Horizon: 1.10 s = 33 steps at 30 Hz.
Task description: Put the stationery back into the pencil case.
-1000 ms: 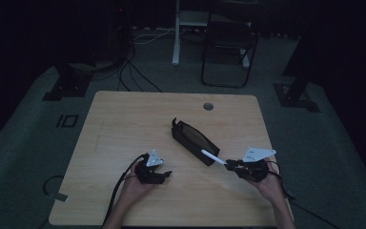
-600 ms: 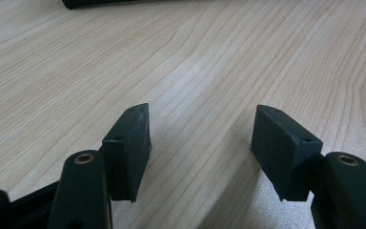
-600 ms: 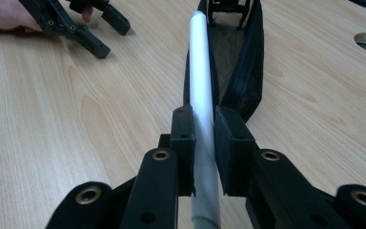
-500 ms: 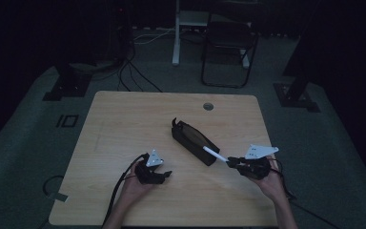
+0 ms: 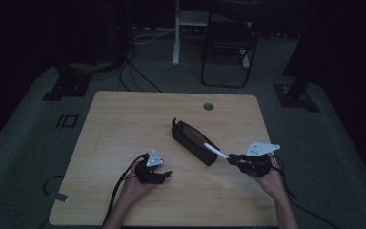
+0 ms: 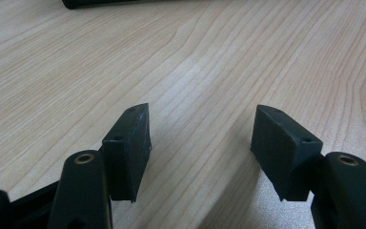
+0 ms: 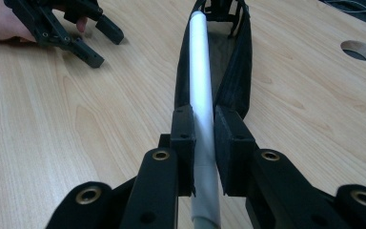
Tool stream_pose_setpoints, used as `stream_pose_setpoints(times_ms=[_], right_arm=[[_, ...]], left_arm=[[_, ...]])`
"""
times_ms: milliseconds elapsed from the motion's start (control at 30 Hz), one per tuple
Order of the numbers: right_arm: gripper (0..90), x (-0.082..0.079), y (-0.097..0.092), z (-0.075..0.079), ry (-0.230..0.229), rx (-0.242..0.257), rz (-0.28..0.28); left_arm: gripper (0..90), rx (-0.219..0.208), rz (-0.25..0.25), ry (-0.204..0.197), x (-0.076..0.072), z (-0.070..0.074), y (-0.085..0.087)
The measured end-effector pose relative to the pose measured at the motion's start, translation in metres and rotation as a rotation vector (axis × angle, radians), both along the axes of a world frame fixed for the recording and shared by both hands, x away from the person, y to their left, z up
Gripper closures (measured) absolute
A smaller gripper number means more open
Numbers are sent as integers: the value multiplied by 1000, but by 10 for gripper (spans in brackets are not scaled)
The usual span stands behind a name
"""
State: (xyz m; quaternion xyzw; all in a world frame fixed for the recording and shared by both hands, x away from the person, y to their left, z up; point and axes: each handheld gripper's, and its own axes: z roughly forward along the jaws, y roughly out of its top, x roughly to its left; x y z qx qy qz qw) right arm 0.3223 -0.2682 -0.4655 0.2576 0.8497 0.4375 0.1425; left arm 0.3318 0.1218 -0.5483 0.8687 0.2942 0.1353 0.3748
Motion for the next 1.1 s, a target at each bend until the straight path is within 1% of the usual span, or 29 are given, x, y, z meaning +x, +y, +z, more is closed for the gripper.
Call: stream_pose_setpoints(times_ms=[233, 667, 1100], right_arm=[[791, 2, -1, 3, -1, -1, -11], [791, 7, -4, 10, -7, 7, -49], [791, 12, -3, 17, -18, 10, -73]], left_arm=[[392, 0, 0, 0, 0, 0, 0], [392, 0, 0, 0, 0, 0, 0], [392, -1, 0, 0, 0, 0, 0]])
